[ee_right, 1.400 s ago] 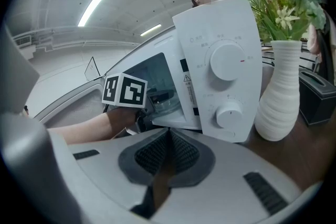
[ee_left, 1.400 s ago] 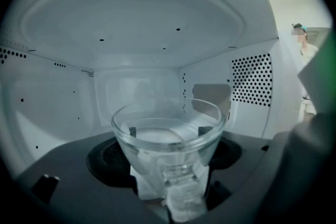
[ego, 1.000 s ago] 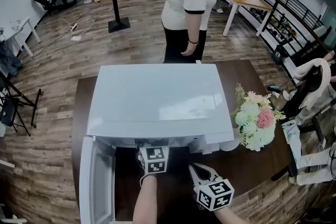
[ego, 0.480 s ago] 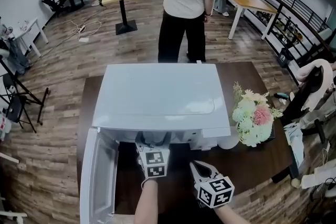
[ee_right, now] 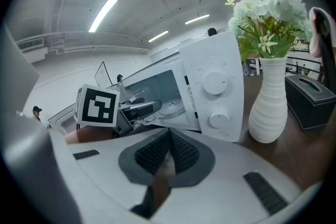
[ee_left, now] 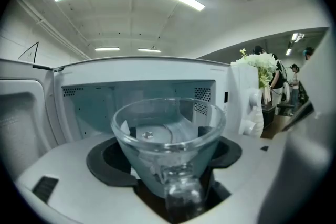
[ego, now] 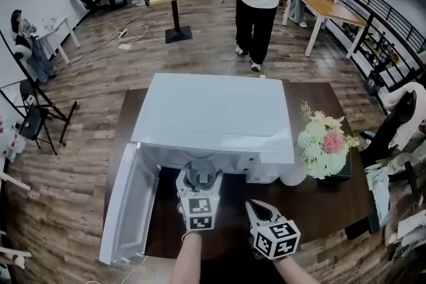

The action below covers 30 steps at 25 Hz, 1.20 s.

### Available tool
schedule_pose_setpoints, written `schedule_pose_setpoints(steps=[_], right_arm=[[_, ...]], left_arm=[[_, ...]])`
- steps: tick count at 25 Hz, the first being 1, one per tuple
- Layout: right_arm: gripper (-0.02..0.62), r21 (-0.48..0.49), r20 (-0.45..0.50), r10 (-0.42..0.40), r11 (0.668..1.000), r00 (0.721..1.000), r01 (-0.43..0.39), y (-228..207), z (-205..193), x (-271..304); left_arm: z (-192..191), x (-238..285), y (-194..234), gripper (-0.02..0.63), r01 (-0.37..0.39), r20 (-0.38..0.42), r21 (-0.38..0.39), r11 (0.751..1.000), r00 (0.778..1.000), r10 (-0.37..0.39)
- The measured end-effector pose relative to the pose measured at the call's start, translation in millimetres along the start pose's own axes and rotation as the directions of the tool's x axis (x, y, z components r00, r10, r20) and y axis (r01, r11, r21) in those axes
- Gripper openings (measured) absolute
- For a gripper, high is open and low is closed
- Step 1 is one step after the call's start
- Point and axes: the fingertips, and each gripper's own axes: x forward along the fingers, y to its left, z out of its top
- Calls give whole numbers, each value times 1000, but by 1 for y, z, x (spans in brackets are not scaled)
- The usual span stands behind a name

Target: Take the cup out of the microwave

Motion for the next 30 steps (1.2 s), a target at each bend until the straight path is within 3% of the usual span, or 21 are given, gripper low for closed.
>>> schedule_pose_setpoints(steps=[5, 14, 30], right_arm=[[-5, -9, 10, 11, 1000, 1000, -11, 3, -2, -9], [-6, -126, 48, 12, 992, 999, -6, 13, 7, -18], [-6, -160, 123, 129, 981, 984, -109, 39, 33, -21]], left_arm=[[-2, -27, 0, 387, -14, 5, -15, 1000, 1000, 14], [-3, -79, 3, 387, -52, 6, -26, 998, 999, 52], [-4, -164, 1, 387, -89, 21, -88, 992, 996, 91]])
